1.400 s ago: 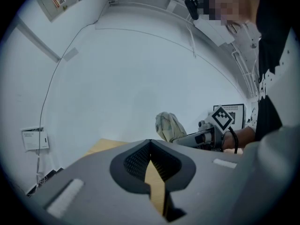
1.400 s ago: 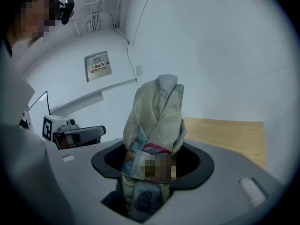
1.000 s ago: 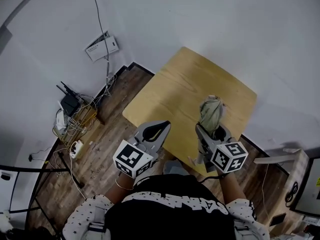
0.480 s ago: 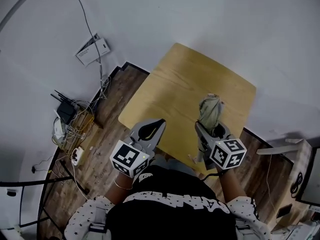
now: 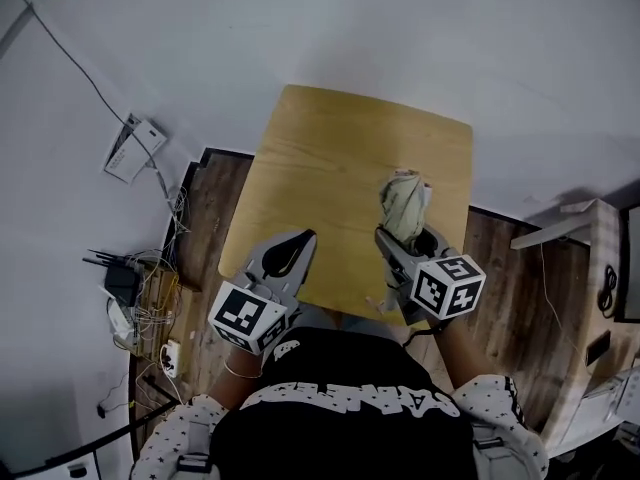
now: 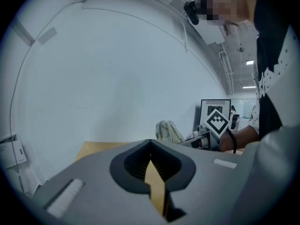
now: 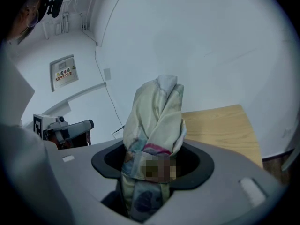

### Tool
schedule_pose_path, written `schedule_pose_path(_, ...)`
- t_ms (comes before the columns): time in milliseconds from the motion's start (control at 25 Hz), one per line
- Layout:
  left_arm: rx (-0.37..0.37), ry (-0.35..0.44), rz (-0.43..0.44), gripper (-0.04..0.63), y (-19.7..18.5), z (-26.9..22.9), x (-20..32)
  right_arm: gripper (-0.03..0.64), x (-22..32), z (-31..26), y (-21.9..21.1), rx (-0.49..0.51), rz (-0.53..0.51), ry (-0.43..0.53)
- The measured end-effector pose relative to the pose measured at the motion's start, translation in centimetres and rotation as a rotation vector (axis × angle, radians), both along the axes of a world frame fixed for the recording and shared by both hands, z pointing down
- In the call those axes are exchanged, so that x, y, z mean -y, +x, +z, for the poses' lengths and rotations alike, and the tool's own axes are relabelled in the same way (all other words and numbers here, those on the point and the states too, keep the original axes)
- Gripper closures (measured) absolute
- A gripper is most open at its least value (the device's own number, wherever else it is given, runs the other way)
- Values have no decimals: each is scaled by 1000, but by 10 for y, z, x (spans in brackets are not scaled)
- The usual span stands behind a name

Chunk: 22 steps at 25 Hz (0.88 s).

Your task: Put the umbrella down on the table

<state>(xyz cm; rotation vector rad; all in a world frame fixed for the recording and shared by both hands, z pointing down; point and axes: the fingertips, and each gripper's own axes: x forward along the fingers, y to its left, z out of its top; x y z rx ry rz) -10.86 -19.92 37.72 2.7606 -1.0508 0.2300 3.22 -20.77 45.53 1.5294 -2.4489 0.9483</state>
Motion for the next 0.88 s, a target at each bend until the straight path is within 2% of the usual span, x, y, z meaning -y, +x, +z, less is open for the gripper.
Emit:
schedule_pose_path(160,-22,-31,55,600,4,1,11,334,7,14,5,-5,52,-54)
schedule_pose_path(280,-17,-44,81,600,-12,7,33,334,22,26,-7,-16,81,-92)
schedule_pose_path(440,-17,-65,71,600,-25,12,44,334,25,36,-13,-47,91,-119)
schedule_pose_path(880,6,-133,31,600,-28,33,54,334,30,71,4,-105,86,-202)
